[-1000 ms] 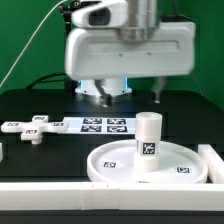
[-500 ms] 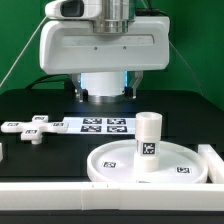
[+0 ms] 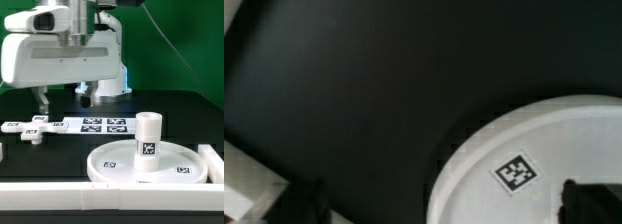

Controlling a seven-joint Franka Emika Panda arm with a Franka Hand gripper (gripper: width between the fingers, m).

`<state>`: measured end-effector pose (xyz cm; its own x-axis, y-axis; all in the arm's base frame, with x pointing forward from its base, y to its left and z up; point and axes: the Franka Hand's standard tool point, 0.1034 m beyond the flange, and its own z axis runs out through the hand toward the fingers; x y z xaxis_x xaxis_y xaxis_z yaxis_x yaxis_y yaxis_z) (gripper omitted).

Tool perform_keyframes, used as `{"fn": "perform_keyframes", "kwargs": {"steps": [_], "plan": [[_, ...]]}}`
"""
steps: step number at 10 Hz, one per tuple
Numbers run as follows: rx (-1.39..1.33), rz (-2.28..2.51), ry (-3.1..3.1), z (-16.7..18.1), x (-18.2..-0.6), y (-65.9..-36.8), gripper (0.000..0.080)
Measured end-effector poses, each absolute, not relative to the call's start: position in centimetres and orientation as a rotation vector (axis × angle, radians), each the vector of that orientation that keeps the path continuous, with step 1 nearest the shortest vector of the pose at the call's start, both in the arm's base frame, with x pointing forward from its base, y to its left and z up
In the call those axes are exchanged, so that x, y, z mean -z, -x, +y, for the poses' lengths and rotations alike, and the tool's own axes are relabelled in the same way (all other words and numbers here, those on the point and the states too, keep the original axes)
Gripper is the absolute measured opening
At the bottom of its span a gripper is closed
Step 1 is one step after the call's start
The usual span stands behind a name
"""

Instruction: Assemble round table

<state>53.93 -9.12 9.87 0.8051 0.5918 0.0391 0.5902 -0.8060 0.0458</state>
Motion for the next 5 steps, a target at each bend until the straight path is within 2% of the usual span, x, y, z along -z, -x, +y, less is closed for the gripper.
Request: {"fn": "perform_keyframes", "kwargs": {"steps": [4,5], "plan": [[-0.078,0.998,-2.944,-9.2,-9.8,-53.8,0.0649],[-0.067,1.081,-2.913,-10.5,-9.5,-53.0,0.0649]]}}
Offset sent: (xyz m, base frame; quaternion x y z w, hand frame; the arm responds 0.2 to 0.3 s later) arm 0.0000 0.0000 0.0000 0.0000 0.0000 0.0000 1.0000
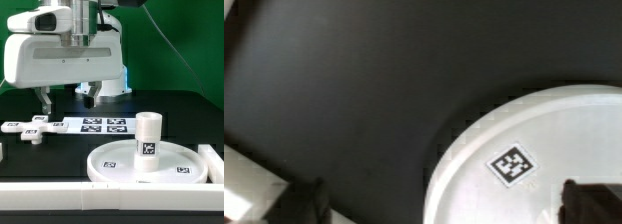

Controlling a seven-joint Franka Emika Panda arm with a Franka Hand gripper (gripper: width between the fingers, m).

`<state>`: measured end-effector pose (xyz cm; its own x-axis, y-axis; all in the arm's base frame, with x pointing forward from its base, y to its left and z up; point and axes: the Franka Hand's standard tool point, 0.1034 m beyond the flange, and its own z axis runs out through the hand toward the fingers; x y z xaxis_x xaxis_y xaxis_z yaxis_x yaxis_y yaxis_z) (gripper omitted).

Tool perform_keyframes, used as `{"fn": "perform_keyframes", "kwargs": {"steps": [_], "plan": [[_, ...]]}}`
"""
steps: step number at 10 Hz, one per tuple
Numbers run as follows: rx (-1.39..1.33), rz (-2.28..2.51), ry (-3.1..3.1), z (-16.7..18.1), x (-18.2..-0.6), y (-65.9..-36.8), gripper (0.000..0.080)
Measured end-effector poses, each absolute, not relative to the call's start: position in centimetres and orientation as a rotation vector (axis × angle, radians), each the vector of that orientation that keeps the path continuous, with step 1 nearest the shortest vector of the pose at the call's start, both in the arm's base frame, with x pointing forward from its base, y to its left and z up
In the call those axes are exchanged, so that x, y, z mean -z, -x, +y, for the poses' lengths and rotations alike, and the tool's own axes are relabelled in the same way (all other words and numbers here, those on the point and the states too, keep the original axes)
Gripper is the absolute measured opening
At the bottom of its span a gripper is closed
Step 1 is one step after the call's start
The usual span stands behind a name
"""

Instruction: Assemble round table

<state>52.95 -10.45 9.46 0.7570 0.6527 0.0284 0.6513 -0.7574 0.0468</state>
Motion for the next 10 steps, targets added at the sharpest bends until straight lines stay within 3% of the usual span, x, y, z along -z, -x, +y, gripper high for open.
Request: {"fn": "perform_keyframes", "kwargs": {"steps": [4,8,10], "plan": [[-0.049,1.159,-2.885,-15.5,-8.0,-49.4,0.0649],[-0.057,1.091,-2.926,-16.0,-7.8,-48.9,0.0649],[-0.004,1.049,-2.968,-15.8,-6.8,-46.6,0.0649]]}}
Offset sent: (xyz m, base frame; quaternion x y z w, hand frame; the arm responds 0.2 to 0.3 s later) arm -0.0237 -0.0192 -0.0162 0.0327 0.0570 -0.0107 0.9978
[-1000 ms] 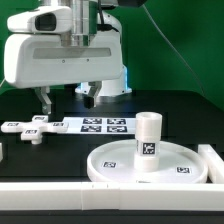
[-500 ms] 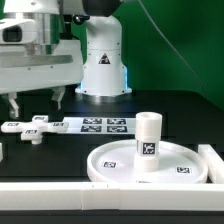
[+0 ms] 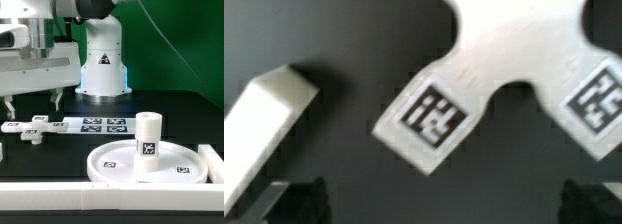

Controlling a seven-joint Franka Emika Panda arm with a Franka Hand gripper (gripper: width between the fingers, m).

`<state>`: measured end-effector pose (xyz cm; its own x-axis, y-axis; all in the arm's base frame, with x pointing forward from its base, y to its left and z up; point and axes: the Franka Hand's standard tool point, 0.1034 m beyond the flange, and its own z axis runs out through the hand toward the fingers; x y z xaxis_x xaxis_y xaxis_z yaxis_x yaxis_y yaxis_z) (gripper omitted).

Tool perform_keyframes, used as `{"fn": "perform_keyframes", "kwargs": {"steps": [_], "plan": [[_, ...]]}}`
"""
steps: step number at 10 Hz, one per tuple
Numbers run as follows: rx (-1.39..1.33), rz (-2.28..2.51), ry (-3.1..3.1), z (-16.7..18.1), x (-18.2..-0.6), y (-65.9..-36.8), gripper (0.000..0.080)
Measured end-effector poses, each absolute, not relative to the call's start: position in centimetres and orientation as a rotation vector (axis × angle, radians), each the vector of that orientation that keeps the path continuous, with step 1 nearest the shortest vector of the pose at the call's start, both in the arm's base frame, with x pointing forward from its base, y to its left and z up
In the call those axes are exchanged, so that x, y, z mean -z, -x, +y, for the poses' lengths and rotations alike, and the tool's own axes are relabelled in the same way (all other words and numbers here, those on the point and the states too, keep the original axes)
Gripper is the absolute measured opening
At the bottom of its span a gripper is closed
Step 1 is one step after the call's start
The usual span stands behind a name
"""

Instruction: Assemble round table

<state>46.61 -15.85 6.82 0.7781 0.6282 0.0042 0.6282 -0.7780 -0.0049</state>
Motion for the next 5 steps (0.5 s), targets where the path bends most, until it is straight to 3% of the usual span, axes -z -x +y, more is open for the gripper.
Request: {"fn": "perform_keyframes", "kwargs": {"steps": [5], "plan": [[-0.045,-1.024,2.932,-15.90,-6.21,-45.44,0.0649]]}}
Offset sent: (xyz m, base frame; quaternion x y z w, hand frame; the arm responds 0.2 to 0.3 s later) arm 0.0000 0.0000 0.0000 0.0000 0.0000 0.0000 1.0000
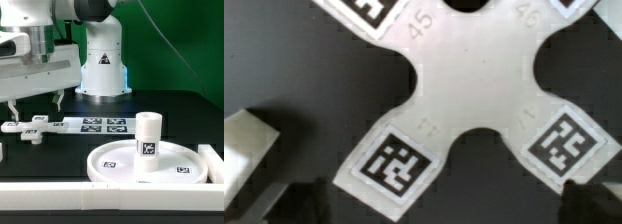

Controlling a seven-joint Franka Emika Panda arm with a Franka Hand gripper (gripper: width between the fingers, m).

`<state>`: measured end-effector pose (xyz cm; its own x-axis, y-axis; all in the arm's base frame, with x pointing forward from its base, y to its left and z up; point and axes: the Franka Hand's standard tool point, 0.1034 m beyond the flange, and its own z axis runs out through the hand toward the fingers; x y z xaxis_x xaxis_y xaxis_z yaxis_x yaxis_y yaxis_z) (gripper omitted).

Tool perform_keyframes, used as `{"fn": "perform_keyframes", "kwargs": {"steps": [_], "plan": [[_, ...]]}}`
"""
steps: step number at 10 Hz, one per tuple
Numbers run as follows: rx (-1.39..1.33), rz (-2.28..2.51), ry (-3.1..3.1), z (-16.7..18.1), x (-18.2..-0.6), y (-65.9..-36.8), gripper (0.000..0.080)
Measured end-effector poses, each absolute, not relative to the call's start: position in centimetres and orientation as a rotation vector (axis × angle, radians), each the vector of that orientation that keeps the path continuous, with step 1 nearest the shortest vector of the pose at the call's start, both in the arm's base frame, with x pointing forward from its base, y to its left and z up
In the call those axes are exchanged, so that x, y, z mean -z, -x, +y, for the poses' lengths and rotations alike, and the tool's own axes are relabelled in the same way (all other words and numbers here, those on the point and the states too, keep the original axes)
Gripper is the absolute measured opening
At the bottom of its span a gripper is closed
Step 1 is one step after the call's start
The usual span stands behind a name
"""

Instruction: Assemble round table

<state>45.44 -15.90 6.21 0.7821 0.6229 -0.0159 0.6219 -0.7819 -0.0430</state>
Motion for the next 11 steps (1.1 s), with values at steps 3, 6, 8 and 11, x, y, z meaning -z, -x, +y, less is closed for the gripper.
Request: {"fn": "perform_keyframes", "kwargs": {"steps": [3,6,8,11], "plan": [[-0.052,-1.056,2.925,-16.2,-5.3,-43.7,0.0649],[-0.070,-1.091,2.900,-16.3,-4.7,-42.9,0.0649],[-0.073,-1.087,2.906,-16.7,-4.1,-42.6,0.0649],[-0.081,-1.090,2.900,-16.5,-3.8,-42.5,0.0649]]}}
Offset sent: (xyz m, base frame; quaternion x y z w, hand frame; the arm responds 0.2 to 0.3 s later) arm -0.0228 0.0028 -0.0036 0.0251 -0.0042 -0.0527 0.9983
